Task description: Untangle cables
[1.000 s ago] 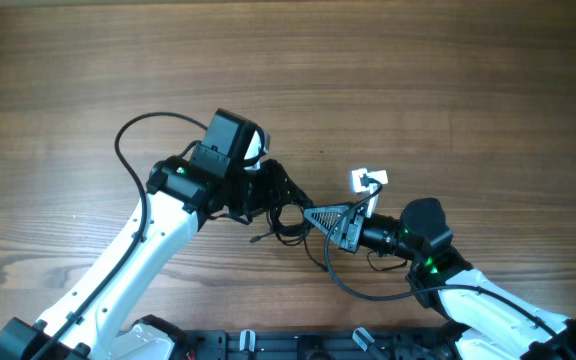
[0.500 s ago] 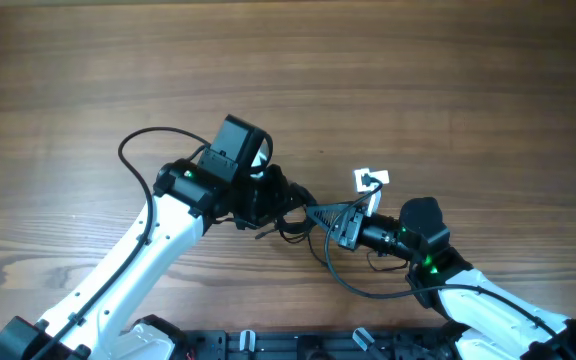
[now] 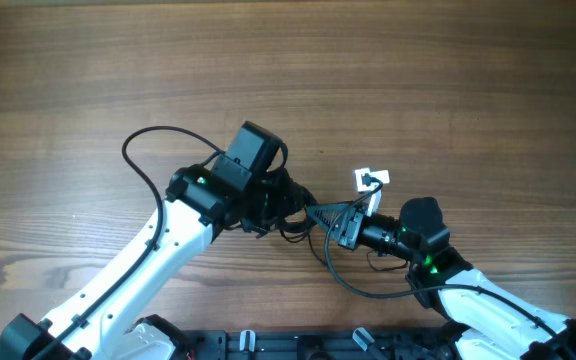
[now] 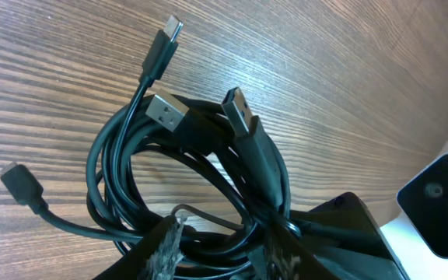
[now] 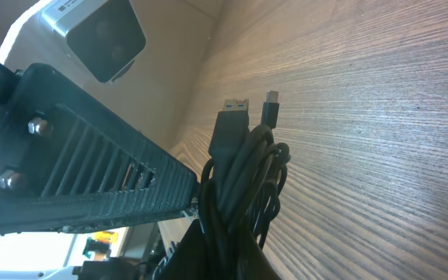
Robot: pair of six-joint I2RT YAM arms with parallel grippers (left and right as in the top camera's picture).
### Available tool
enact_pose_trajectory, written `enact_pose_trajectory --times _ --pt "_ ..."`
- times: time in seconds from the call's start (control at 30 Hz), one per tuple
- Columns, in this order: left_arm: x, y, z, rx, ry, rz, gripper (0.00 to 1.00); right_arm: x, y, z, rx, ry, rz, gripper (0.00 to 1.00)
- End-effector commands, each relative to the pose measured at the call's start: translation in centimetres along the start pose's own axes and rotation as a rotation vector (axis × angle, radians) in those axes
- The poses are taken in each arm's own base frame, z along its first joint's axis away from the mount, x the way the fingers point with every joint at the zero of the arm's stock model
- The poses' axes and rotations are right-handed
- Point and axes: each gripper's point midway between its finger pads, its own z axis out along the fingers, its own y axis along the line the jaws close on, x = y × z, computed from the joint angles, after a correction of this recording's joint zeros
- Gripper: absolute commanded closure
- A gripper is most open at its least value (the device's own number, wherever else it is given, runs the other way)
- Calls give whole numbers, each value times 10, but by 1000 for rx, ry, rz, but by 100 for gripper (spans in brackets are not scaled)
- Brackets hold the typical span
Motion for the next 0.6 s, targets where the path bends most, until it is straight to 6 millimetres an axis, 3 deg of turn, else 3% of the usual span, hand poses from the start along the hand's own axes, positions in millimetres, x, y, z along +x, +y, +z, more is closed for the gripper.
enact_pose_trajectory --times 0.0,0.17,0.3,0.57 --pt "-5 4 6 -39 -29 -11 65 -5 2 1 -2 -14 -23 95" --pt "-4 8 20 -70 -7 -15 71 -6 2 1 -5 -15 -17 96" --pt "-8 7 32 -73 -2 -17 96 -6 3 1 -6 -16 -19 96" --pt "-16 6 33 -75 -41 1 96 -7 2 1 -4 -20 -19 96"
